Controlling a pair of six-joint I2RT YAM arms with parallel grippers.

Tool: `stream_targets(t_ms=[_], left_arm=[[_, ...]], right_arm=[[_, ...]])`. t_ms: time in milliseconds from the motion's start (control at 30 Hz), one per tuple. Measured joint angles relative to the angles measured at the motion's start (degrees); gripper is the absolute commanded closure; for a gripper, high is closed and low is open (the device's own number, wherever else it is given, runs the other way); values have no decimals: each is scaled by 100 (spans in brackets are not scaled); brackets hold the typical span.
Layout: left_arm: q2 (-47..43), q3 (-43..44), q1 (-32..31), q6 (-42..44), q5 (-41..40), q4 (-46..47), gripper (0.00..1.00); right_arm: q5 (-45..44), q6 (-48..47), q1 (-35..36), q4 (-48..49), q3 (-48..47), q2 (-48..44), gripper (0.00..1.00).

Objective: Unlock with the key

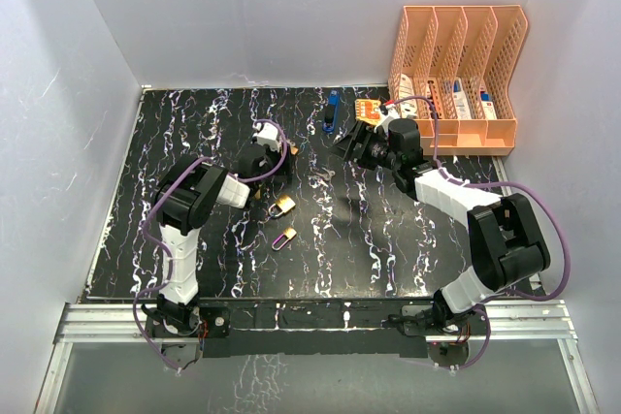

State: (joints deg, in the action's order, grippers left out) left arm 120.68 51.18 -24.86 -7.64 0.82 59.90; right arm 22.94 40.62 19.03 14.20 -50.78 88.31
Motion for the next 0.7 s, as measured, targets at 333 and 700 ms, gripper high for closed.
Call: stream_targets(t_ms=[333,700], left_arm=[[-15,59,0,103,28,-146,36],[-234,103,-13,201,133,-619,1]], right_arm=[[146,28,-7,15,0,2,2],[544,256,-149,328,7,85,2]])
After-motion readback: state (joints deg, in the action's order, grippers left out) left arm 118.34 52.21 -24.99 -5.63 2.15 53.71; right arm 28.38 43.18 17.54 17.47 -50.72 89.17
